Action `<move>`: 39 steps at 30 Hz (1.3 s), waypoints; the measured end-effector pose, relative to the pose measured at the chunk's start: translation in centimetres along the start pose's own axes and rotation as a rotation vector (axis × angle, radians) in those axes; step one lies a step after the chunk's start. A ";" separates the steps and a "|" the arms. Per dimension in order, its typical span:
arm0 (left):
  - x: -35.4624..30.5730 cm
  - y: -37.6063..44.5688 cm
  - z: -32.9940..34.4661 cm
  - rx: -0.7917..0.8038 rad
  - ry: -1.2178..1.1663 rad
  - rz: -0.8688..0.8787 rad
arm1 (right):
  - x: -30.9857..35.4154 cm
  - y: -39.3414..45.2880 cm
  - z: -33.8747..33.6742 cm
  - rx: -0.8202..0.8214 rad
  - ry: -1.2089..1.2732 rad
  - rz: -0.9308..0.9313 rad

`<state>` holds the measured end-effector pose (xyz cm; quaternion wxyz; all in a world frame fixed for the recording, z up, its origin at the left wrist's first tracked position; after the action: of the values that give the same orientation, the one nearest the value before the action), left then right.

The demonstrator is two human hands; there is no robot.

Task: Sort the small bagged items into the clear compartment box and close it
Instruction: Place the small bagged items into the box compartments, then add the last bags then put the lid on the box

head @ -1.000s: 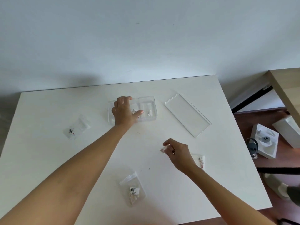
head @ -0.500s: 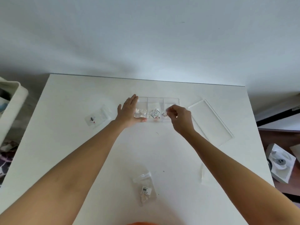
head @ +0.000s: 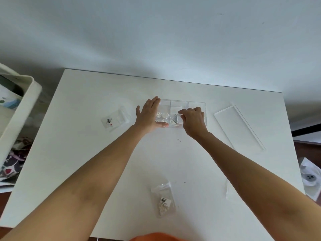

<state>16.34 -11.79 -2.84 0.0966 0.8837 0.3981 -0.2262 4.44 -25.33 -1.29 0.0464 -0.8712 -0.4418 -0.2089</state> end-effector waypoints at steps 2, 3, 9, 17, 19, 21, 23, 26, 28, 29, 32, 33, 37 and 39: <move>-0.1 0.0 -0.1 -0.001 0.006 0.002 | 0.0 -0.2 0.1 0.005 -0.025 -0.021; -0.2 0.0 -0.1 0.000 0.009 0.002 | 0.1 -0.4 0.0 0.003 -0.025 -0.026; -0.3 -0.4 -0.2 0.010 0.012 0.013 | -0.2 -1.3 -1.4 -0.040 -0.026 -0.012; 3.7 -3.3 -2.8 -0.156 -0.019 -0.111 | 0.8 -6.9 -2.8 0.044 0.118 -0.085; 6.0 -3.9 -3.7 -0.157 0.034 -0.177 | 1.2 -9.2 -1.9 0.184 0.124 -0.105; 8.3 -4.6 -4.3 -0.152 0.075 -0.251 | 1.6 -11.3 -1.1 0.294 0.121 -0.118; 10.3 -5.2 -4.7 -0.141 0.106 -0.317 | 2.1 -13.1 -0.2 0.396 0.116 -0.142; 12.3 -5.7 -4.9 -0.096 0.160 -0.363 | 2.8 -15.3 1.0 0.528 0.083 -0.205; 13.1 -6.0 -4.8 -0.040 0.208 -0.365 | 3.2 -16.4 1.8 0.571 0.043 -0.261; 13.4 -6.1 -4.8 -0.026 0.223 -0.362 | 3.3 -16.9 2.2 0.579 0.030 -0.288; 13.6 -6.4 -5.0 -0.072 0.202 -0.341 | 3.6 -18.4 3.0 0.586 -0.006 -0.358; 13.6 -6.5 -5.2 -0.103 0.194 -0.326 | 3.7 -18.8 3.2 0.584 -0.021 -0.383; 13.6 -6.1 -5.7 -0.148 0.178 -0.283 | 3.9 -19.7 3.4 0.545 -0.073 -0.435; 13.7 -6.0 -6.0 -0.145 0.136 -0.326 | 3.8 -19.6 3.3 0.532 -0.079 -0.401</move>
<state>21.76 3.28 -4.04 0.0950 0.8116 0.5567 -0.1495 -7.94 -9.74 -4.78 0.2132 -0.7316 -0.6450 -0.0574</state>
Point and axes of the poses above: each hand's wrist, its own y-axis towards the middle knuckle, its own z-axis out of the palm, x = y × z, the point moved 4 cm from there along y, towards the middle knuckle, and after that the axes turned 14 degrees about -x, right-handed, at the moved point
